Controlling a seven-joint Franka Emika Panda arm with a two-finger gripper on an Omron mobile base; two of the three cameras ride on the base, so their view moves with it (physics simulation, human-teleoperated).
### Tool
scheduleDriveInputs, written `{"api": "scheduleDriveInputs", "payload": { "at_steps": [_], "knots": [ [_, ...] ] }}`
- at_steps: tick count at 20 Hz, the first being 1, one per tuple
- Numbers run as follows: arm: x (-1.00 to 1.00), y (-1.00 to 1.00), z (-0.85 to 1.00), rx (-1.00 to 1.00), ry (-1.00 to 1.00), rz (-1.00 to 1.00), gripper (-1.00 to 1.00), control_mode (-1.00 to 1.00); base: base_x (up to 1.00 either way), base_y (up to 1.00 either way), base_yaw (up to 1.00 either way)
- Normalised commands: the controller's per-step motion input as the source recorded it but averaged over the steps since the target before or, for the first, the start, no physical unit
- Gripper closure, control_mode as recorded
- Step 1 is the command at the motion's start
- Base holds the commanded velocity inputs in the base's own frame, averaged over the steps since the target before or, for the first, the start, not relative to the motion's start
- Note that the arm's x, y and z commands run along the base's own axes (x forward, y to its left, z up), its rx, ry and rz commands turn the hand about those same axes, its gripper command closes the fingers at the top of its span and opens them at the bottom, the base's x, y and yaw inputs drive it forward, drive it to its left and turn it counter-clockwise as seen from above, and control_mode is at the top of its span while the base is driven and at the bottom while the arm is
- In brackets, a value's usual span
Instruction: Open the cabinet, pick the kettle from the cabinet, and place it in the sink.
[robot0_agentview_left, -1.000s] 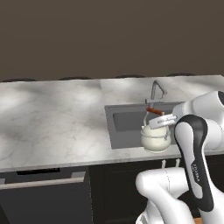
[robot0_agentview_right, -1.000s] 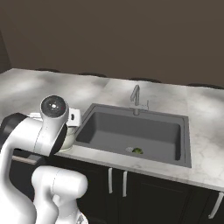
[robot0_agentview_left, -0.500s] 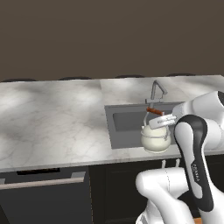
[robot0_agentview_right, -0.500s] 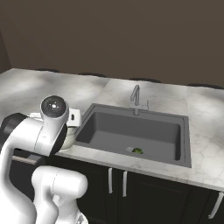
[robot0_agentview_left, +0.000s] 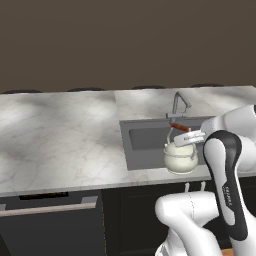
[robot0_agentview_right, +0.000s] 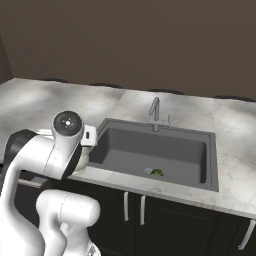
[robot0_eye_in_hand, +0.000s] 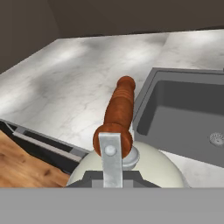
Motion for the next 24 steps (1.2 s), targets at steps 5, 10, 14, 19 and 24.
{"api": "scheduleDriveInputs", "payload": {
  "at_steps": [5,10,14,19,24],
  "knots": [
    [0.07,-0.2,0.03,0.04,0.0,0.02,1.0,-1.0,0.0,0.0,0.0],
    [0.08,-0.21,0.04,0.05,0.0,0.03,1.0,-1.0,0.0,0.0,0.0],
    [0.12,-0.15,0.02,0.03,0.0,0.06,1.0,-1.0,0.0,0.0,0.0],
    [0.18,-0.07,0.01,0.0,0.0,0.09,1.0,-1.0,0.0,0.0,0.0],
    [0.2,-0.06,0.0,0.0,0.0,0.07,1.0,-1.0,0.0,0.0,0.0]
  ]
}}
